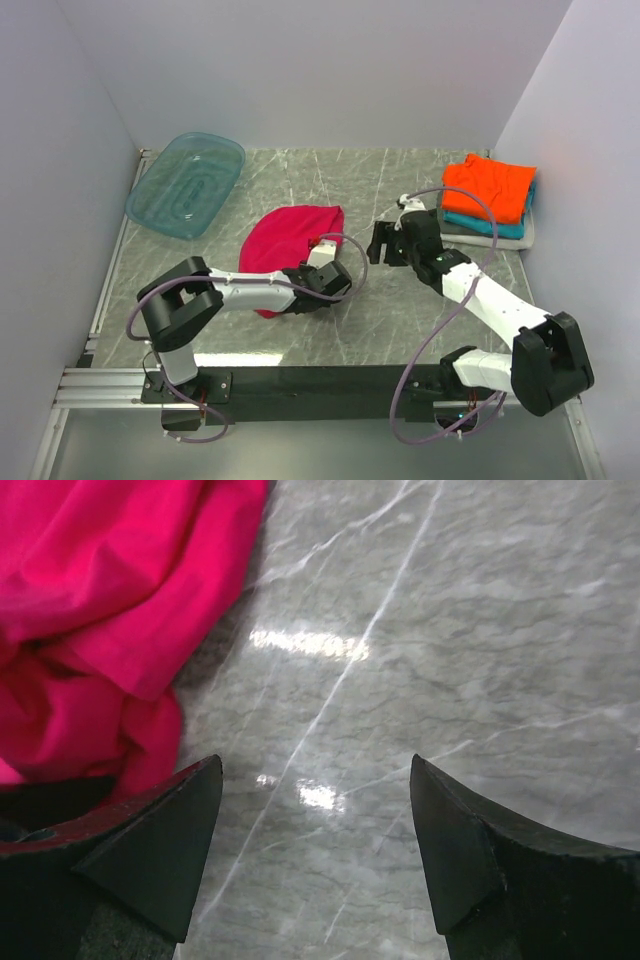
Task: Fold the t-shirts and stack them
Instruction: Flatten the tshirt out
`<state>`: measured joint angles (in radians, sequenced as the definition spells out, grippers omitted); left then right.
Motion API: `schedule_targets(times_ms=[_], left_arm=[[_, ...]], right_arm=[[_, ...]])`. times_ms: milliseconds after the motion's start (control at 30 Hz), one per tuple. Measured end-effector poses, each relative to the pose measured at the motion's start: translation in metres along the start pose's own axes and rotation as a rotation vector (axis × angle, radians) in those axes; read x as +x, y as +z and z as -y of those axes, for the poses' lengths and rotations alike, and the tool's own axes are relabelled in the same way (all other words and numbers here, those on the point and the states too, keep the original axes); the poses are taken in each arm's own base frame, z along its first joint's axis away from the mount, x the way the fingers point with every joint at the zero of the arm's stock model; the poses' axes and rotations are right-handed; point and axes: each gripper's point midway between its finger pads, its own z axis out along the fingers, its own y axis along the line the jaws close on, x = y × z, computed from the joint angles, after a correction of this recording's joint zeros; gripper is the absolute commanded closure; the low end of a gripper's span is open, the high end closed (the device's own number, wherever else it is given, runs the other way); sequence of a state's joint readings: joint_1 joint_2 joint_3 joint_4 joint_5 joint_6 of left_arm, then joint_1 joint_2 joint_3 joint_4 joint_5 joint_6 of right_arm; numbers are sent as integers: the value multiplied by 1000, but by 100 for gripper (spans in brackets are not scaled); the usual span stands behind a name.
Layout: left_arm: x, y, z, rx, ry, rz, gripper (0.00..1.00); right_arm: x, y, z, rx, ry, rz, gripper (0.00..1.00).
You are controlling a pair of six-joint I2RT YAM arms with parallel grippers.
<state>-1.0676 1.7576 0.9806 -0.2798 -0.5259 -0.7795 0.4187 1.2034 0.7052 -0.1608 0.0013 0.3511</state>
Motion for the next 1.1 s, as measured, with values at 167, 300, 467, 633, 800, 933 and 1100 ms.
schedule_targets(times_ms=[167,300,467,633,800,933,1100], left_arm=[[-2,-2,-15,-68,-10,25,99],[-9,-32,-43,-106,-8,37,100],[-78,-96,-58,28,-188,199,99],[-111,-125,-94,68,-327,299,99],[-92,-119,-109,43,-312,250,99],[-88,-122,-117,32,-318,241,99],[-91,-130,-127,26,-337,256,100]], right_arm=[[16,10,-12,-23,-27,-51,19],[25,17,-23,-38,-44,-89,19],[22,25,-52,-98,-74,-101,19],[19,38,-96,-190,-109,-116,20],[23,58,-126,-236,-134,-147,20],[27,84,-143,-229,-158,-172,21],[46,109,-136,-166,-182,-227,24]])
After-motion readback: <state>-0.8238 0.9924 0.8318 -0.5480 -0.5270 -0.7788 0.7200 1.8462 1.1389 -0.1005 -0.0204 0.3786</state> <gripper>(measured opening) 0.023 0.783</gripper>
